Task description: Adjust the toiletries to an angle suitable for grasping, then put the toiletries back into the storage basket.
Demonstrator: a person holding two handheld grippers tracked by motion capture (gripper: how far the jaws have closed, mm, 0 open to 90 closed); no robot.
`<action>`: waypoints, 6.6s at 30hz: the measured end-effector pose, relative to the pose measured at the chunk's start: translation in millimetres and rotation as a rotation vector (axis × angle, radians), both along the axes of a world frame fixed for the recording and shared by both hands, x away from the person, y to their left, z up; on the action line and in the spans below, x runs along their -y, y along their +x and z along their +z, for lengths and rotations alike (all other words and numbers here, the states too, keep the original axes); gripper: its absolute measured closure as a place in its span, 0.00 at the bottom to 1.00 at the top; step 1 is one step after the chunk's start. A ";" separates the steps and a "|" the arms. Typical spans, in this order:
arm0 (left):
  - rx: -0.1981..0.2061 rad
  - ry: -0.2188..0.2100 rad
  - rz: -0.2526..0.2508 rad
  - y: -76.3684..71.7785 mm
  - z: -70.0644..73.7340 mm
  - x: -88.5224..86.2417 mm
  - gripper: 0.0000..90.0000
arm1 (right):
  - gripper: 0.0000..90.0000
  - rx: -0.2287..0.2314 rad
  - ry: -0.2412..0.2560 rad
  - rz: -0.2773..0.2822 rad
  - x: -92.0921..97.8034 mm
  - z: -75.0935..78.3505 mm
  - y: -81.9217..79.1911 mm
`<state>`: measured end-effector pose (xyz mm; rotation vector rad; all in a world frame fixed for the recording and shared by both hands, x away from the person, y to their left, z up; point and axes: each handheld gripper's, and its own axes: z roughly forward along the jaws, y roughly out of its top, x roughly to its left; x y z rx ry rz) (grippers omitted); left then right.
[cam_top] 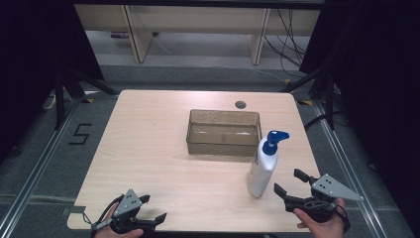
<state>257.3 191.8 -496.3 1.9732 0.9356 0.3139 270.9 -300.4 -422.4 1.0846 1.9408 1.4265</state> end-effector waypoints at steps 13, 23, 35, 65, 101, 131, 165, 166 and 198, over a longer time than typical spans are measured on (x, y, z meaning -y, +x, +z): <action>0.005 -0.004 0.003 -0.1 -0.2 0.3 0.18 | 0.17 0.061 -0.014 0.007 -5.0 16.9 -2.4; 0.002 0.007 0.007 0.3 -1.1 0.5 0.18 | 0.17 0.065 -0.010 0.016 -5.6 31.9 0.4; 0.002 0.007 0.007 0.0 -0.9 0.6 0.18 | 0.17 0.085 -0.017 0.041 -15.8 46.9 10.6; 0.000 -0.008 0.015 1.6 -0.4 1.0 0.18 | 0.23 0.098 -0.001 0.077 -33.7 56.1 37.6; -0.005 -0.004 0.000 1.2 1.1 1.4 0.18 | 0.45 0.122 0.030 0.087 -45.6 57.7 67.0; -0.003 -0.004 -0.015 -0.1 0.8 2.5 0.18 | 0.67 0.148 0.082 0.082 -42.8 58.6 64.3; -0.008 -0.019 0.002 1.1 0.1 1.9 0.18 | 0.74 0.186 0.092 0.000 -47.0 62.7 64.4; -0.009 -0.016 0.001 1.0 0.2 1.8 0.18 | 0.74 0.194 0.111 -0.001 -46.8 65.6 64.0; -0.002 -0.013 -0.001 0.8 1.3 0.8 0.18 | 0.74 0.253 0.113 -0.002 -44.7 110.7 82.5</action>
